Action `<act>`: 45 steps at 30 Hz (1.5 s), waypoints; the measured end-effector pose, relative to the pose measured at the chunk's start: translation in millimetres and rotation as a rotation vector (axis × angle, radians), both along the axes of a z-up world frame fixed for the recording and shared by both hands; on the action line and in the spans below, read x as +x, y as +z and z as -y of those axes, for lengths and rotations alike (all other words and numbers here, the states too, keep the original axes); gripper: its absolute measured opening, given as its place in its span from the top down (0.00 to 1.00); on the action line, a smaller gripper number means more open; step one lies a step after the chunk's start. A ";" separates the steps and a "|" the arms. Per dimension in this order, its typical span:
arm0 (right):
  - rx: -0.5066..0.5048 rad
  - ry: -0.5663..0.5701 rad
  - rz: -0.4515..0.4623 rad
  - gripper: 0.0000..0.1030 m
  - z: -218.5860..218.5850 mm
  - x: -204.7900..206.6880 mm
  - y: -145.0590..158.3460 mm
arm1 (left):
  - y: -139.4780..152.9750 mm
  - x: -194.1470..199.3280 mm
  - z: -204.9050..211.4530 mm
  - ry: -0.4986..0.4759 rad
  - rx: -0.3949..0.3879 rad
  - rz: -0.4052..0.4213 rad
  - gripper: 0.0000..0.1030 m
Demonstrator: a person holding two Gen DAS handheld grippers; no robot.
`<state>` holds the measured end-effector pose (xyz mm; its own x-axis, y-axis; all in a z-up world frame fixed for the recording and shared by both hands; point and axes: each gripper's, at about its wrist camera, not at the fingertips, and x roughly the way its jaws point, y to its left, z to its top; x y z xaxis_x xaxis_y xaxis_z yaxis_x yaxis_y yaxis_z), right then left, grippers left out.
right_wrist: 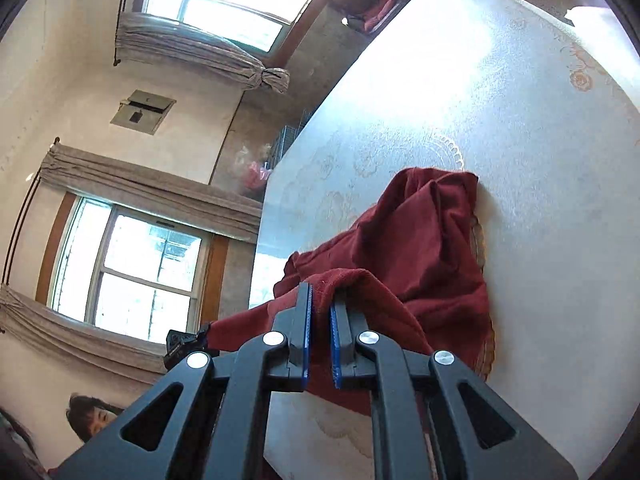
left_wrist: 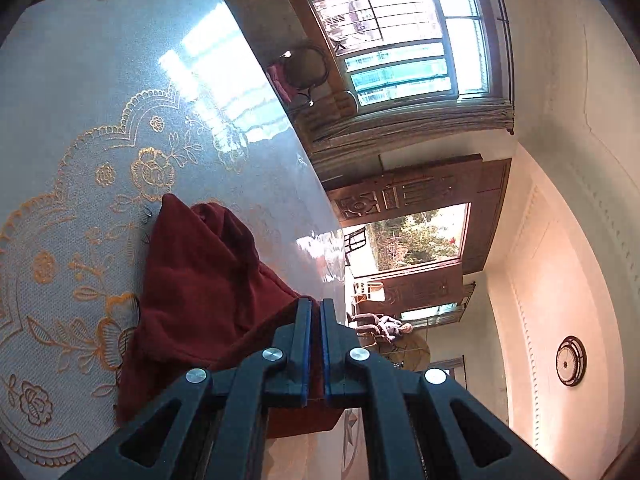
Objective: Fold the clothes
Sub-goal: 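Lift the held sweater end with both grippers and fold it over the strip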
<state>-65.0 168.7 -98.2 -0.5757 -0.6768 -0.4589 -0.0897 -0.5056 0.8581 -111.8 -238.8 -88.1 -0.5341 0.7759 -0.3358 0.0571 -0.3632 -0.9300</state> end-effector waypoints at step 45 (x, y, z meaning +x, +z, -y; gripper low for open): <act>0.007 0.042 0.116 0.39 34.4 -140.8 -72.1 | -25.1 -151.7 -101.2 -0.024 -0.415 0.080 0.85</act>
<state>-205.8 134.3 -170.2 -0.4899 -0.6956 -0.5255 -0.1672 -0.5167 0.8397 -263.5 -137.6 -113.2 -0.4774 0.5780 -0.6618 0.1099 -0.7080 -0.6976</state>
